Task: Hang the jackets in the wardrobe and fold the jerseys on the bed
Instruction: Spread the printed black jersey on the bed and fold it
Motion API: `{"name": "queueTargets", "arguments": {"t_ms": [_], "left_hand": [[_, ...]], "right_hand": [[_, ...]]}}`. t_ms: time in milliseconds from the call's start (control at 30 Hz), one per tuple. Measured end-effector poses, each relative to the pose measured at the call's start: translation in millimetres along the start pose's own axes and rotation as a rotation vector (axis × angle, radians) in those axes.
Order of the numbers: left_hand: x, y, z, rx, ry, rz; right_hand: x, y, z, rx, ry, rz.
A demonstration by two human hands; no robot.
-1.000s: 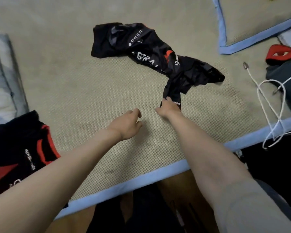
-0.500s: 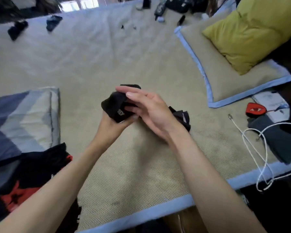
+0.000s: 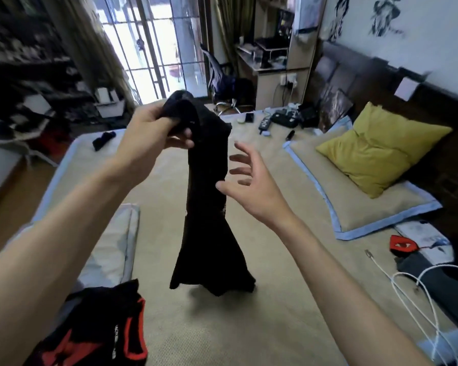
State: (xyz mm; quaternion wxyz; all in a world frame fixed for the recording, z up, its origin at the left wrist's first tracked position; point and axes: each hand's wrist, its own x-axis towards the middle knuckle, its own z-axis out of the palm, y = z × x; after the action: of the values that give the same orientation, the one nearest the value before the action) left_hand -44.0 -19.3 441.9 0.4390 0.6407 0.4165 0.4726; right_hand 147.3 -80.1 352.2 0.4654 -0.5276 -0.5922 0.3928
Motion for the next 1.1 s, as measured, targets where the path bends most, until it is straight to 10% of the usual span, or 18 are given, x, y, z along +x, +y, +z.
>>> {"name": "queueTargets", "arguments": {"t_ms": [600,933,1100], "left_hand": [[16,125,-25,-0.182,-0.020,0.309],[8,156,-37,-0.168,0.037,0.386],[3,172,-32,-0.210,-0.007,0.402]], "right_hand": [[-53,-28,118,-0.417,-0.717,0.520],[-31,-56,96,-0.482,0.202,0.124],[-11,-57,61,-0.492,0.203,0.149]]}}
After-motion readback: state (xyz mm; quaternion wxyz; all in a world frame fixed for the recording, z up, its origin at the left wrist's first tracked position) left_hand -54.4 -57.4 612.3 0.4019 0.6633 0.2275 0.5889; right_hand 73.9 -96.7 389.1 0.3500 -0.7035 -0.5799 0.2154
